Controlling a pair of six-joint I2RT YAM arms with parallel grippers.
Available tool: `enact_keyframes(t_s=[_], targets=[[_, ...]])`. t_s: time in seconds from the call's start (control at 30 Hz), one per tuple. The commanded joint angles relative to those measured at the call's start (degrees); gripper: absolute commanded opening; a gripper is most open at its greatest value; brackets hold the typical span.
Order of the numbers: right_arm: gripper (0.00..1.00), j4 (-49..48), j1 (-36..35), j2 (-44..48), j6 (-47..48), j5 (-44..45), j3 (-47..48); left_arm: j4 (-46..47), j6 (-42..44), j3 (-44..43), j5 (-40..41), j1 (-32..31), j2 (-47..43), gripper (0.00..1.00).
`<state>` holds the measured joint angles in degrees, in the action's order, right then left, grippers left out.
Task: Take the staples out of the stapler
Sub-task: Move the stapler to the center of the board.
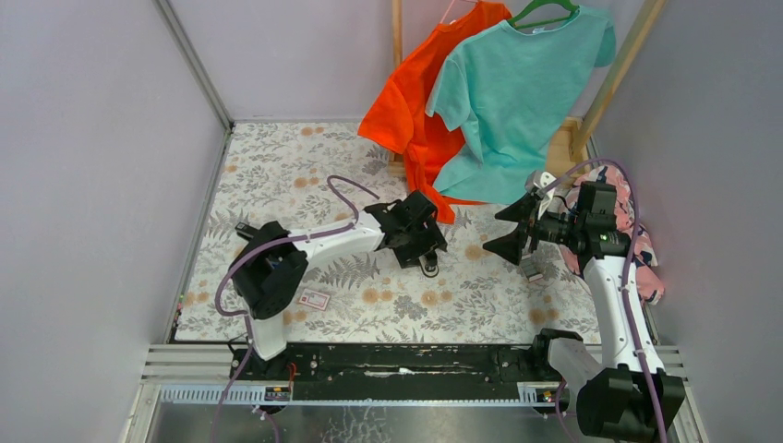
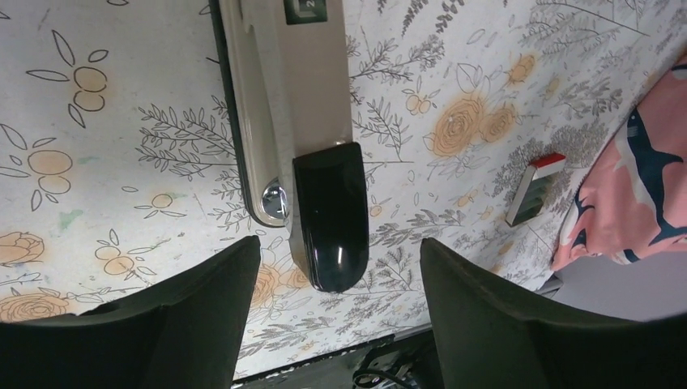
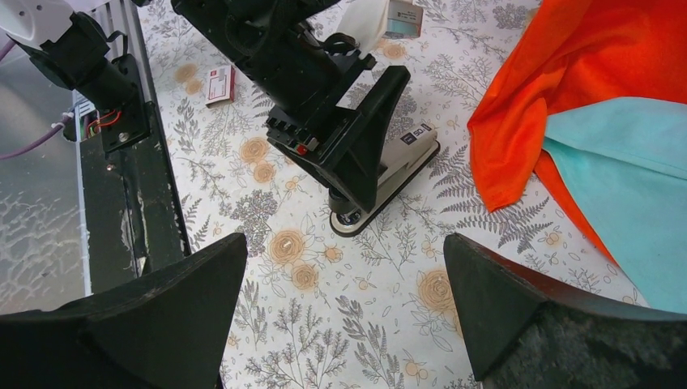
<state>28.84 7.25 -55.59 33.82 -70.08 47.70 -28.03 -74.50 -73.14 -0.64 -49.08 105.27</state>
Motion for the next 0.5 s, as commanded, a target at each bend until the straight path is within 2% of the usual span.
enact_keyframes(t_s=[0.0, 0.17, 0.27, 0.37, 0.47], targets=[[0.99, -0.31, 0.23, -0.13, 1.6, -1.31, -0.09, 4.84, 5.04, 2.34, -1.29, -0.24, -4.64, 0.82], [0.99, -4.07, 0.23, 0.43, -0.53, -4.33, -2.1, 18.5, 14.54, 13.91, -2.41, -0.05, -13.6, 0.85], [0.99, -6.39, 0.18, 0.65, -3.16, -3.71, -2.38, 23.45, 22.59, 19.33, -2.24, 1.09, -19.43, 0.85], [0.99, -7.07, -0.75, -0.31, -6.31, 0.31, -0.7, 26.91, 28.74, 23.99, -1.55, 3.18, -23.94, 0.84], [0.99, -2.88, -6.4, -3.07, -5.08, 8.94, 3.08, 34.1, 31.69, 28.93, -4.36, 6.26, -27.63, 0.84]])
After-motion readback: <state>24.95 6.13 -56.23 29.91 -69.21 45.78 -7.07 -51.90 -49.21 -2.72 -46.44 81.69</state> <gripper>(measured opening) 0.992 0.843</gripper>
